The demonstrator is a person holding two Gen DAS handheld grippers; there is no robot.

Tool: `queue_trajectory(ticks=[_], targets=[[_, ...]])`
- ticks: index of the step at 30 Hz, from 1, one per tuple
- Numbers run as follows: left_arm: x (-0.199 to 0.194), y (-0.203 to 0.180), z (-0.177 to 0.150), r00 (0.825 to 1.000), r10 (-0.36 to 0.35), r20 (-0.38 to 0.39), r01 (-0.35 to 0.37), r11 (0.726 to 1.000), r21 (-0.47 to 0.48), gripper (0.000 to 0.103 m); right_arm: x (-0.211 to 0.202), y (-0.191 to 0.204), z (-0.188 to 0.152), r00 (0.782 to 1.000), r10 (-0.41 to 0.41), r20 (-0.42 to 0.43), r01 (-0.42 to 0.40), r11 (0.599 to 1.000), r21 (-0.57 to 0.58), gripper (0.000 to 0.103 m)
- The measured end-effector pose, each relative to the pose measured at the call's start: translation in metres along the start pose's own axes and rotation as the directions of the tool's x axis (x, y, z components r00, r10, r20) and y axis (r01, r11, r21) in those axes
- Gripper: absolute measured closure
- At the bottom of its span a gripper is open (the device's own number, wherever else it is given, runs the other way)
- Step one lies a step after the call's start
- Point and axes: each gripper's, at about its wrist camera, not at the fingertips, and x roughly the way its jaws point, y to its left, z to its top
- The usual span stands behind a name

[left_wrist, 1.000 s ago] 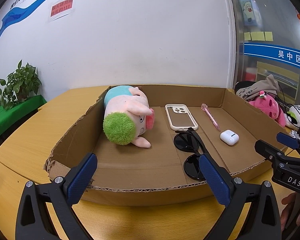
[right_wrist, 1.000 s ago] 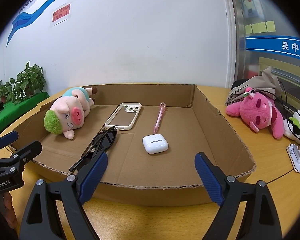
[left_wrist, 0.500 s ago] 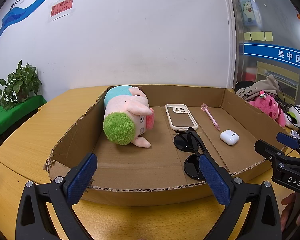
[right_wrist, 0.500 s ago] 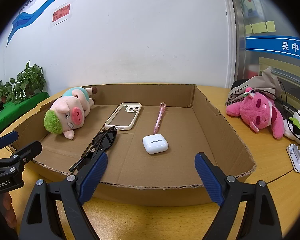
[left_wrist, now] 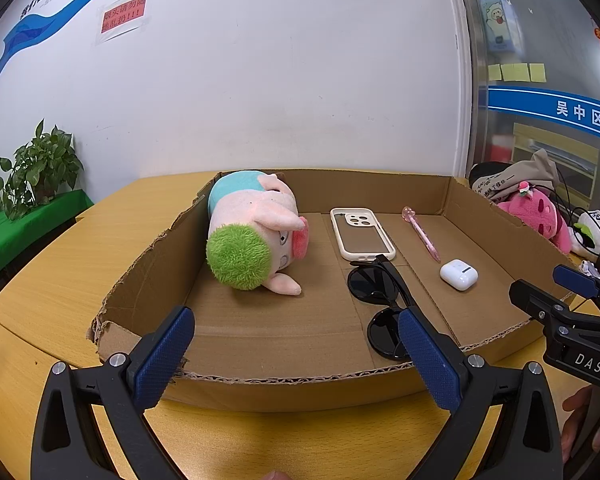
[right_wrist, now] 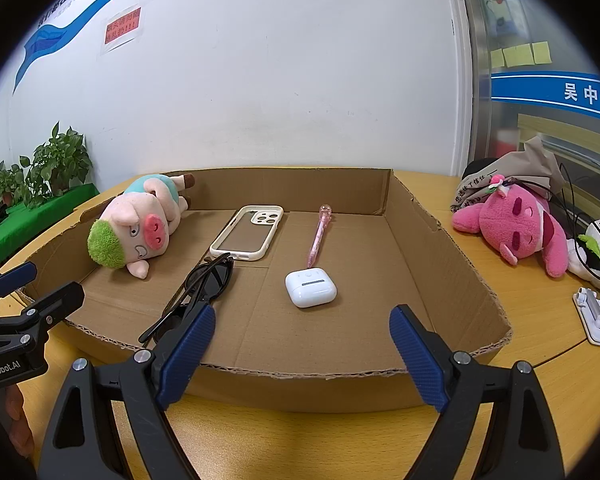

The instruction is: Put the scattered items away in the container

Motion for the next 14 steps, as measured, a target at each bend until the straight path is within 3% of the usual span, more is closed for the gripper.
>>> queue_trajectory(ticks=[14], targets=[[0.0000,-0.0007,-0.0004,1.000,-0.002,0.000,0.002,1.000,0.000,0.000,-0.0001,-0.0007,-0.0002,1.000,0.000,0.000,0.000,1.000,0.000,0.014]])
